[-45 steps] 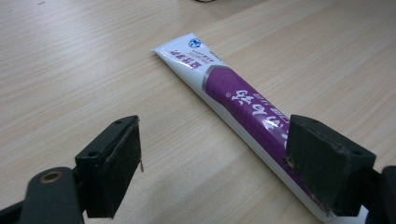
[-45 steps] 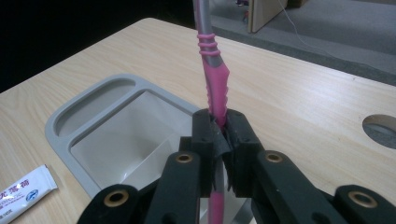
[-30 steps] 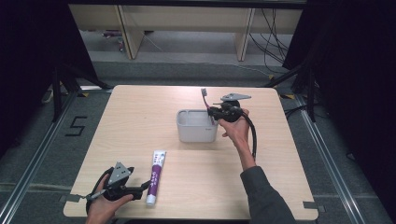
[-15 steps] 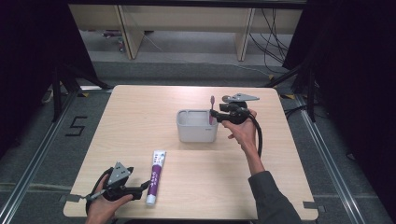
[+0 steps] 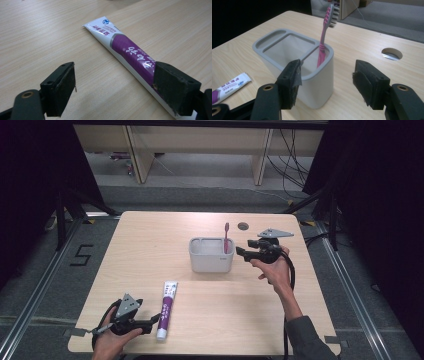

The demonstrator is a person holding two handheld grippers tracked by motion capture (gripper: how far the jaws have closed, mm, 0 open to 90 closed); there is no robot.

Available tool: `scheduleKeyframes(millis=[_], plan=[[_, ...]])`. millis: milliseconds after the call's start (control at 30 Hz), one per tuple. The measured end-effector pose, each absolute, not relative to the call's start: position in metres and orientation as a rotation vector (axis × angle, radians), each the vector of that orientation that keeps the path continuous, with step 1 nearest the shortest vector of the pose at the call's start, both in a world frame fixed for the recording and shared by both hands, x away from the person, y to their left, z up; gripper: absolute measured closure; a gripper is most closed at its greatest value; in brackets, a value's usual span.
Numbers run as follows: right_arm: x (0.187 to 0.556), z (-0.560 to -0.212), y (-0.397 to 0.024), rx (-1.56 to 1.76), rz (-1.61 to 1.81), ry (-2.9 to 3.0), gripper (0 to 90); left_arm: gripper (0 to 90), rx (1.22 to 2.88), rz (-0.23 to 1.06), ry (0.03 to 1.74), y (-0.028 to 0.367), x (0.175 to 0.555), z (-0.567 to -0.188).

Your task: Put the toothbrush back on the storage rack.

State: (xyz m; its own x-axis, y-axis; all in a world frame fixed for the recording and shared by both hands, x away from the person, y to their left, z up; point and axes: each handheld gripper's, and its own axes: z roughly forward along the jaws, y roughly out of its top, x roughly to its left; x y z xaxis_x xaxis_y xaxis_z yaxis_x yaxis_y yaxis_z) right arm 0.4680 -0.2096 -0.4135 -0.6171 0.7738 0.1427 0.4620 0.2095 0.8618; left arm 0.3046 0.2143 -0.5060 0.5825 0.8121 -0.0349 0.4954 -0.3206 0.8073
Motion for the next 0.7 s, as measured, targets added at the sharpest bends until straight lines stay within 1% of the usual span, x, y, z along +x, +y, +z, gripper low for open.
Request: scheduleKeyframes(millis=[67, 100, 367, 633, 667, 700], plan=[[0.465, -0.415, -0.212, 1.158, 1.369, 2.169, 39.0, 17.8, 1.988, 0.488, 1.041, 0.215, 0.305, -0.506], [0.463, -0.416, -0.214, 1.145, 1.36, 2.156, 38.7, 17.8, 2.014, 0.489, 1.032, 0.216, 0.305, -0.505], [0.45, -0.424, -0.225, 1.191, 1.332, 2.165, 35.7, 17.8, 2.012, 0.485, 1.036, 0.216, 0.305, -0.506], [0.438, -0.427, -0.241, 1.23, 1.295, 2.168, 34.7, 17.8, 2.011, 0.487, 1.038, 0.216, 0.304, -0.505], [0.439, -0.429, -0.244, 1.192, 1.297, 2.167, 34.6, 17.8, 2.008, 0.487, 1.04, 0.216, 0.304, -0.505], [0.436, -0.43, -0.245, 1.238, 1.302, 2.156, 34.7, 17.8, 2.013, 0.485, 1.039, 0.217, 0.305, -0.505]])
